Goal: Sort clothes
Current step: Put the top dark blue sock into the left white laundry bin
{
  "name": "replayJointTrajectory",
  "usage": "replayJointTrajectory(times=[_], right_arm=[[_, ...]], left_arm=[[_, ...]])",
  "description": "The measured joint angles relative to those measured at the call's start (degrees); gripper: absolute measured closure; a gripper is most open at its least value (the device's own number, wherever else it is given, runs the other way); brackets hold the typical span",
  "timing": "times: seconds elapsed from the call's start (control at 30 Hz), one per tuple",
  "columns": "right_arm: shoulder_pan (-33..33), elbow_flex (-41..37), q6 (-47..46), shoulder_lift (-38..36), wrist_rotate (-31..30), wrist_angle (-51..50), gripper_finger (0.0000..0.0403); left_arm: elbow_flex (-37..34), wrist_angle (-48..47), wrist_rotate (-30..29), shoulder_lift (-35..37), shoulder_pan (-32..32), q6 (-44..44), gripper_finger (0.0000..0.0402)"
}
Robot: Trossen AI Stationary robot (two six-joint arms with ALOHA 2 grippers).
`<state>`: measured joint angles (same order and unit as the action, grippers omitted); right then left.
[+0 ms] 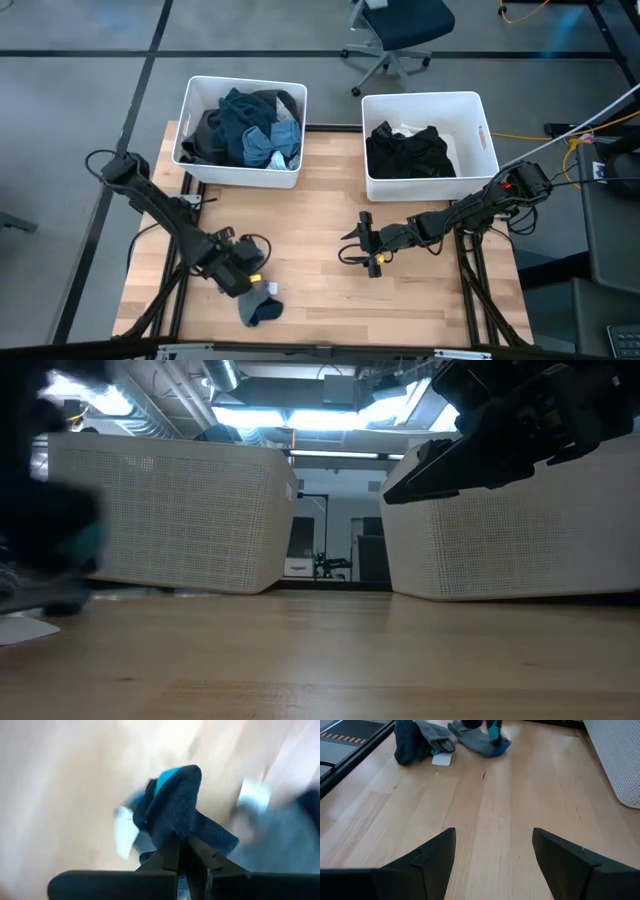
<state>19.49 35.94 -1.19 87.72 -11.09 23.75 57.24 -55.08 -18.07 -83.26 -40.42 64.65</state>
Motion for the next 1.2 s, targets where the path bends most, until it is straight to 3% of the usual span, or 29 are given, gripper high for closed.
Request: replayJointTrajectory(times=[0.33, 0.8, 1.0, 1.2], right_arm=[[0.0, 0.0, 0.0, 0.0, 0.0, 0.1, 0.0139], [0.0, 0.0, 0.0, 0.0, 0.0, 0.1, 0.0139], [0.0, 0.0, 0.0, 0.0, 0.0, 0.0, 0.0139], [0.0, 0.0, 0.0, 0.0, 0.0, -0.3, 0.0139]], left_arm=[[5.2, 0.3, -20.1, 11.1, 4.7, -9.7, 0.0396], [7.2, 0.4, -55.1, 26.3, 16.9, -27.9, 0.0389], [7.2, -2.4, -57.7, 29.8, 26.4, -35.1, 0.0389], [7.1, -11.6, -57.6, 30.4, 36.4, -32.5, 0.0389]])
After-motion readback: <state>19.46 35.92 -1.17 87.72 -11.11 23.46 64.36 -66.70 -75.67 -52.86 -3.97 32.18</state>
